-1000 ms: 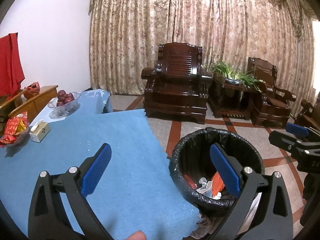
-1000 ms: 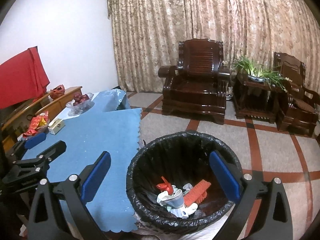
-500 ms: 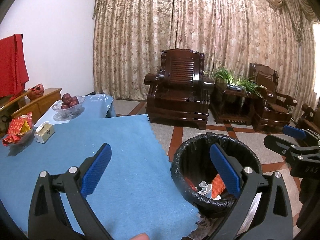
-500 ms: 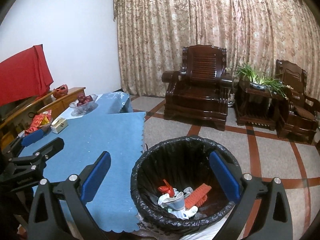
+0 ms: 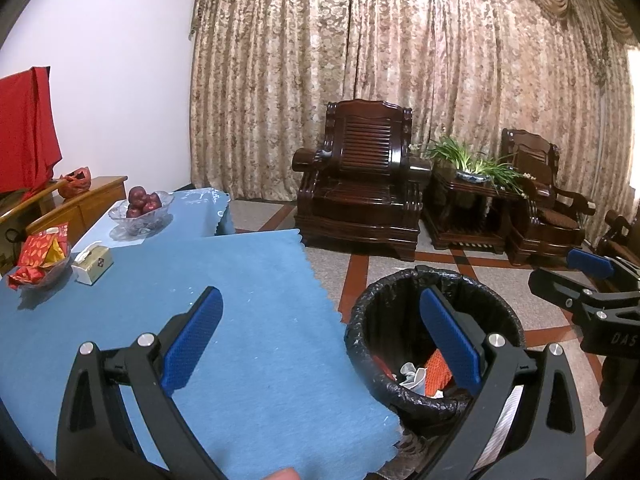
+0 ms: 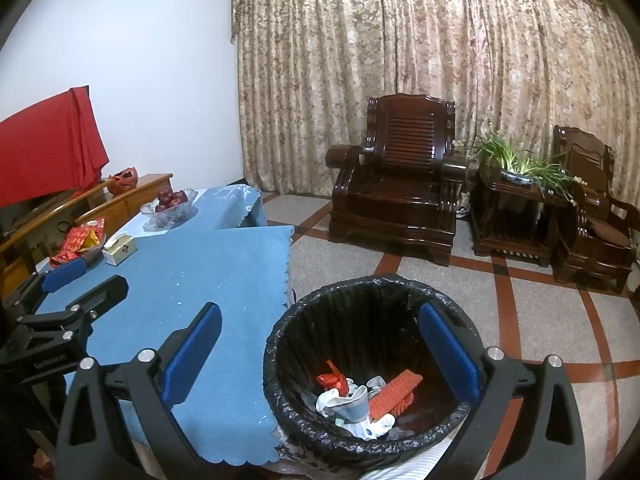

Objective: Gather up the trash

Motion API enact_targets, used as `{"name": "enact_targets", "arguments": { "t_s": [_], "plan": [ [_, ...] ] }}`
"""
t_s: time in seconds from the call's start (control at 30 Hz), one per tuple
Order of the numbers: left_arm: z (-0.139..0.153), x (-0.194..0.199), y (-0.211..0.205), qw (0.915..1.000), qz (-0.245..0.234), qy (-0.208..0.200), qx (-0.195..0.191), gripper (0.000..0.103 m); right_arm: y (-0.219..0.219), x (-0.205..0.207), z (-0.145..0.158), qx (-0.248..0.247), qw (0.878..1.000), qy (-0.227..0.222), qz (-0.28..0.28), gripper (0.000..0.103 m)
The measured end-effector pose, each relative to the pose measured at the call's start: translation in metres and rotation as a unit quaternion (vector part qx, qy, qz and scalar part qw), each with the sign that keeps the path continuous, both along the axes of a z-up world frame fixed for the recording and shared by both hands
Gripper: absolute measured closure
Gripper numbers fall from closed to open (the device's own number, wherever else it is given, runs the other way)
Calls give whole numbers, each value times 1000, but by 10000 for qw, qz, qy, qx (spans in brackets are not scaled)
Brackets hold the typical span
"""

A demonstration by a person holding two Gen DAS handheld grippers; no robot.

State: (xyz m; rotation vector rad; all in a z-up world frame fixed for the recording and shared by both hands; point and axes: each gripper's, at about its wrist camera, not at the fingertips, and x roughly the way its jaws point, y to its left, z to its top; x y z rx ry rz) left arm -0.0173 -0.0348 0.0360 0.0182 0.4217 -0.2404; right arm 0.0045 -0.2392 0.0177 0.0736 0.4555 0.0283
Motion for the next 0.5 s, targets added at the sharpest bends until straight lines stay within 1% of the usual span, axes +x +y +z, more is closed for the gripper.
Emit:
{"name": "enact_targets", "arguments": {
  "t_s": [0.5],
  "plan": [
    [0, 2, 6, 10000, 14, 0, -1, 7, 2, 0, 0, -29, 10000, -1, 20, 6]
  ]
}}
